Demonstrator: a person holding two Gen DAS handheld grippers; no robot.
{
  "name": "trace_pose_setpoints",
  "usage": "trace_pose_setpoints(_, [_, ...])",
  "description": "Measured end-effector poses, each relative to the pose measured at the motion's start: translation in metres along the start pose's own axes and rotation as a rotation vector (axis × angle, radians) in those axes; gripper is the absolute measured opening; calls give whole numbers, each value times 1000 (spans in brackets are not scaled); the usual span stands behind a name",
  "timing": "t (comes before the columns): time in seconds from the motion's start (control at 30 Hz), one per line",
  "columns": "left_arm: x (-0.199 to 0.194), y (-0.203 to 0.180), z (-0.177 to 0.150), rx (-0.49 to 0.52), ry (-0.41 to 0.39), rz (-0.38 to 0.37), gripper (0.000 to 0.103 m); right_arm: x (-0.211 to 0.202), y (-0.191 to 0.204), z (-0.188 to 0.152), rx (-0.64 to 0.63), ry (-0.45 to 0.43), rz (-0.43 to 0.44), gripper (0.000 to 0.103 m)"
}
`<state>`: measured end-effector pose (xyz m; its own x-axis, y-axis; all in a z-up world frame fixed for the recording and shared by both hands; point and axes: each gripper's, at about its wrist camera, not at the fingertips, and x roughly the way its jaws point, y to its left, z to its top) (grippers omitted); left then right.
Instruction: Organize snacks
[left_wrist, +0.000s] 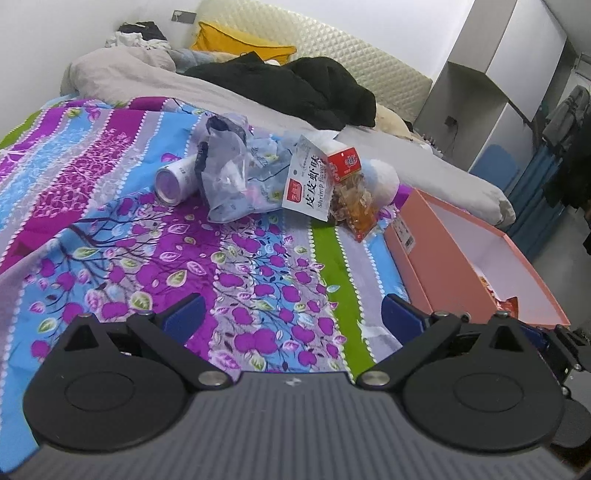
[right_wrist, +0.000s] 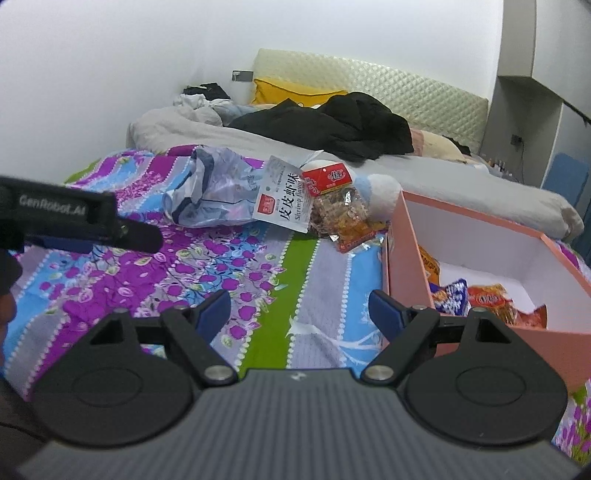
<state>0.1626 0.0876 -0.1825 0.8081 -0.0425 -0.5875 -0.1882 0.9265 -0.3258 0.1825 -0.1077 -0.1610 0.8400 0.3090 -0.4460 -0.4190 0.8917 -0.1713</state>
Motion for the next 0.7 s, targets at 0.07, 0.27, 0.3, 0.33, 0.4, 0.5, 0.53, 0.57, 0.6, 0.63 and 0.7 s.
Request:
trace_pose_setpoints(0.07, [13, 0, 5, -4, 7, -8, 102, 10, 2, 1, -13, 1, -8, 76])
trace_pose_setpoints(0.27, [49, 1, 19, 0, 17, -18, 100, 40, -2, 6, -11, 5, -31, 73])
trace_pose_setpoints(0.3, [55, 2, 22, -2, 21, -22, 99, 47, -2, 7, -10, 13, -31, 71])
trace_pose_setpoints(0.33, [60, 3, 24, -4, 22, -27, 99, 53, -2, 7, -8, 19, -30, 69])
trace_pose_setpoints(0.4, [73, 4, 28, -11, 24, -34, 97, 64, -2, 6, -6, 29, -24, 69])
trace_pose_setpoints(0.5, [96, 10, 35, -39, 31, -59, 94, 82, 1, 5, 0, 39, -2, 63])
trace_pose_setpoints(0.53, [104, 11, 38, -41, 31, -73, 93, 88, 1, 5, -3, 42, 0, 63])
trace_pose_setpoints(0.57, [114, 12, 41, -37, 35, -78, 91, 94, 2, 5, -8, 42, -4, 63])
trace_pose_setpoints(0.6, [123, 12, 43, -29, 37, -80, 89, 102, 2, 5, -14, 40, -12, 63])
trace_pose_setpoints(0.63, [130, 12, 44, -24, 35, -84, 89, 110, 2, 5, -20, 39, -21, 63])
trace_pose_setpoints(0.7, [148, 13, 48, -31, 43, -93, 85, 124, 1, 6, -28, 42, -39, 63])
